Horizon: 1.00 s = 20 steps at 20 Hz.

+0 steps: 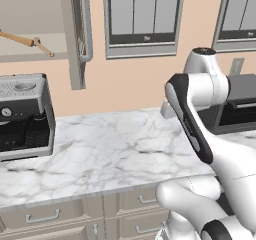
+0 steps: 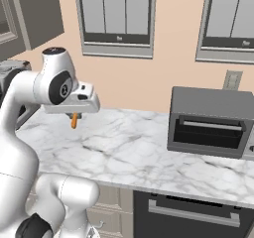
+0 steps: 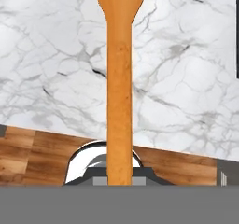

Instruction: Organize the utensils by type. Pick up the wooden spoons from the counter and place them in the open cabinet. Then pick up the metallic utensils from the counter and place them in the open drawer.

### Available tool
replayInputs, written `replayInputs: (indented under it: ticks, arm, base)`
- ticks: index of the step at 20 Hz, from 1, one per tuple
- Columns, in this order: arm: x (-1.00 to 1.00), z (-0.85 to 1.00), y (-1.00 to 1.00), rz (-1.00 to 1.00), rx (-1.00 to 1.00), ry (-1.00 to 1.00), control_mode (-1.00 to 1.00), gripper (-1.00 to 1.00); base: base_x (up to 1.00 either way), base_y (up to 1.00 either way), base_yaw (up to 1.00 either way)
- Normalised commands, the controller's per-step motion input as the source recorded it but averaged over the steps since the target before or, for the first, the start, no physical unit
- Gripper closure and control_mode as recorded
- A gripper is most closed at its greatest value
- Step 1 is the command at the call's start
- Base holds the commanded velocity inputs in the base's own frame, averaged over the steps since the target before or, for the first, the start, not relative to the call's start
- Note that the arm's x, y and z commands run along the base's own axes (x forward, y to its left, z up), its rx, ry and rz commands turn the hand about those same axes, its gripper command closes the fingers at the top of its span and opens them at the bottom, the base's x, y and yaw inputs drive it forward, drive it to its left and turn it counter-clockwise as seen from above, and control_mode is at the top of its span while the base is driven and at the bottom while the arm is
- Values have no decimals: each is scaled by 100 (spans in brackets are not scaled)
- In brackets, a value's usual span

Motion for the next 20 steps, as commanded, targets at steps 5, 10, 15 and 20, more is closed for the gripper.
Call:
replayInputs:
  ticks: [5,10,15,20]
  arm:
    - [-1,11,0,12,0,-10,-100,100]
    - [0,0,0,7,0,-2,-100,100]
    - [-4,1,0,0,0,0,-100,100]
    - [-10,5,0,0,0,0,-100,100]
  base:
    - [0,0,0]
    - [0,0,0]
    - [0,0,0]
    - [0,0,0]
